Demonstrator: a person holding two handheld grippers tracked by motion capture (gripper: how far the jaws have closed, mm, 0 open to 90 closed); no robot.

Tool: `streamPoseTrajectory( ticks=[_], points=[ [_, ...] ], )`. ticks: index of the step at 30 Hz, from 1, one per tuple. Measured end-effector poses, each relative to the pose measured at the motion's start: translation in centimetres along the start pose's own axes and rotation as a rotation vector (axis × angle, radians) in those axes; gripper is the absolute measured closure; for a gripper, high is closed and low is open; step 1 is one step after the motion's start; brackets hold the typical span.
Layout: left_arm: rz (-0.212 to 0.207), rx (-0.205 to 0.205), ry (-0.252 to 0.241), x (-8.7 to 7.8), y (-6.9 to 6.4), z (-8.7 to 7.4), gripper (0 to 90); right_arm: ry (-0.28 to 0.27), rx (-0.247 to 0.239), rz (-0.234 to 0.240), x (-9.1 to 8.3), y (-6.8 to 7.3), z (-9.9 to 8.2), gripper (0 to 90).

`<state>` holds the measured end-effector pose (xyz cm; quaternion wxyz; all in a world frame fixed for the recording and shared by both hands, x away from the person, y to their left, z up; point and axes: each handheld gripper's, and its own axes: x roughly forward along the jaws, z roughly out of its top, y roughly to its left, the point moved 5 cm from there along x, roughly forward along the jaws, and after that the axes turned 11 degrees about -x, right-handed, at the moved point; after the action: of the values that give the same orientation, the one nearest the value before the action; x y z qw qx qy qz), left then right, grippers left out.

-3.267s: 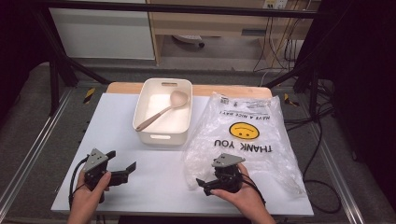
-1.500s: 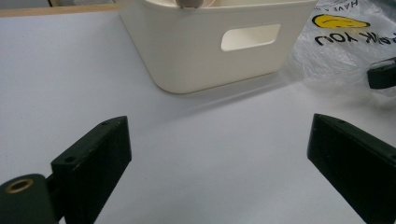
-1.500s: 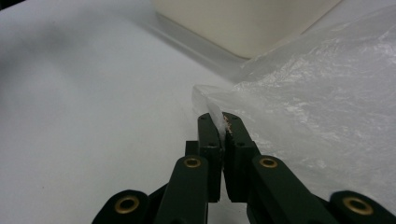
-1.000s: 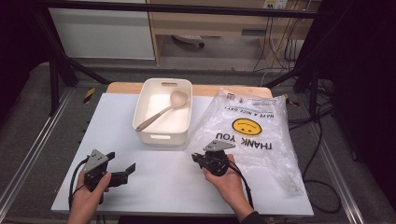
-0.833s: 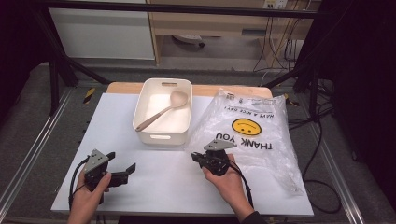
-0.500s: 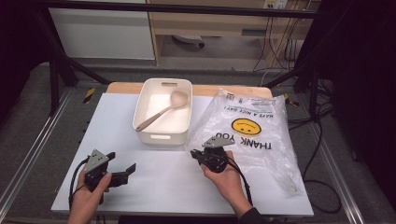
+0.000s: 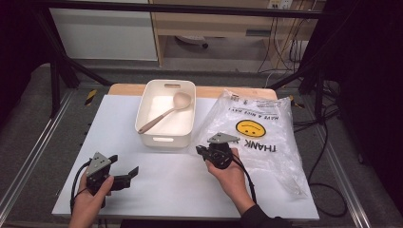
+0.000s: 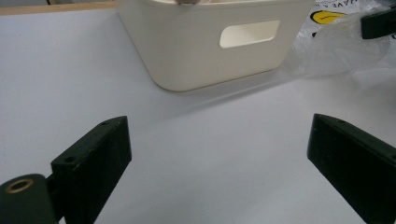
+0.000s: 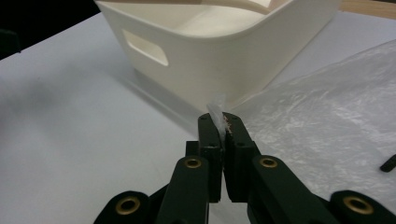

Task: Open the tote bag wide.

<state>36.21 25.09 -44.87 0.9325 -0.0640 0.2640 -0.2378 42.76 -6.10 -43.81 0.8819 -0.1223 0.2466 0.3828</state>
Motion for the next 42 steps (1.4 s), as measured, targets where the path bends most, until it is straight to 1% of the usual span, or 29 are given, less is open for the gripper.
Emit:
streamPoseTrajectory(
  ticks=[6, 8, 9, 10, 12, 13, 15, 16, 18, 19, 20, 21, 23, 25, 27, 29, 31, 32, 33, 37, 38, 39, 42],
  points=[
    [-0.001, -0.001, 0.0, 0.0, 0.0, 0.0, 5.9, -0.009, 0.028, -0.054, 0.0, -1.5, 0.6, 88.1],
    [-0.001, 0.001, 0.001, 0.0, 0.0, 0.0, 5.9, -0.017, 0.027, -0.069, 0.0, -2.1, 1.1, 88.2],
    [-0.001, 0.001, 0.001, 0.0, 0.0, 0.0, 5.9, -0.017, 0.027, -0.069, 0.0, -2.1, 1.1, 88.2],
    [-0.001, 0.0, 0.001, 0.0, 0.0, 0.0, 5.9, -0.026, 0.026, -0.081, -0.1, -2.4, 1.6, 88.2],
    [0.0, 0.0, 0.001, 0.0, 0.0, 0.0, 5.9, -0.031, 0.032, -0.087, -0.2, -2.6, 1.8, 88.2],
    [-0.001, 0.001, 0.002, 0.0, 0.0, 0.0, 5.9, -0.045, 0.038, -0.103, -0.5, -3.1, 2.5, 88.2],
    [0.0, 0.004, 0.004, 0.0, 0.0, 0.0, 5.9, -0.059, 0.046, -0.103, -0.7, -3.2, 3.1, 88.2],
    [-0.001, 0.004, 0.005, 0.1, 0.0, 0.0, 5.9, -0.059, 0.046, -0.103, -0.7, -3.2, 3.1, 88.2],
    [-0.001, 0.006, 0.007, 0.1, 0.0, 0.0, 5.9, -0.037, 0.019, -0.092, -0.1, -2.6, 3.1, 88.1],
    [-0.001, 0.006, 0.006, 0.1, 0.0, 0.0, 5.9, -0.037, 0.019, -0.092, -0.1, -2.6, 3.1, 88.1],
    [0.0, 0.006, 0.006, 0.1, 0.0, 0.0, 5.9, -0.024, 0.011, -0.089, 0.2, -2.3, 3.0, 88.1],
    [0.0, 0.006, 0.006, 0.1, 0.0, 0.0, 5.9, -0.007, 0.002, -0.079, 0.9, -1.9, 2.6, 88.0],
    [0.0, 0.006, 0.006, 0.0, 0.0, 0.0, 5.9, 0.005, -0.003, -0.07, 1.5, -1.5, 2.3, 87.9],
    [-0.001, 0.007, 0.007, 0.1, 0.0, -0.1, 5.9, 0.01, -0.004, -0.068, 1.6, -1.3, 2.3, 87.9],
    [-0.002, 0.004, 0.008, 0.1, -0.1, -0.1, 5.9, 0.02, -0.013, -0.053, 1.9, -0.7, 2.2, 87.8],
    [-0.003, 0.004, 0.007, 0.1, -0.1, -0.1, 5.9, 0.029, -0.018, -0.043, 2.0, -0.4, 2.1, 86.8],
    [-0.002, 0.008, 0.007, 0.1, -0.1, -0.1, 5.9, 0.046, -0.024, -0.028, 2.1, -0.1, 1.9, 82.3],
    [-0.001, 0.008, 0.006, 0.0, -0.1, 0.0, 5.9, 0.049, -0.028, -0.023, 2.0, 0.0, 1.8, 77.5],
    [-0.001, 0.007, 0.006, 0.0, 0.0, 0.0, 5.9, 0.049, -0.028, -0.023, 2.0, 0.0, 1.8, 77.5],
    [0.0, 0.009, 0.008, 0.1, -0.1, -0.1, 5.9, 0.061, -0.02, -0.004, 1.4, 0.4, 1.5, 51.7],
    [-0.001, 0.006, 0.008, 0.2, -0.1, -0.1, 5.9, 0.071, -0.015, 0.009, 1.0, 0.5, 1.3, 40.4],
    [0.0, 0.008, 0.009, 0.2, -0.1, -0.1, 5.9, 0.071, -0.015, 0.009, 1.0, 0.5, 1.3, 40.4],
    [0.004, 0.008, 0.014, 0.2, 0.1, -0.2, 5.9, 0.077, -0.022, 0.016, 0.4, 0.6, 1.2, 27.8]
  ],
)
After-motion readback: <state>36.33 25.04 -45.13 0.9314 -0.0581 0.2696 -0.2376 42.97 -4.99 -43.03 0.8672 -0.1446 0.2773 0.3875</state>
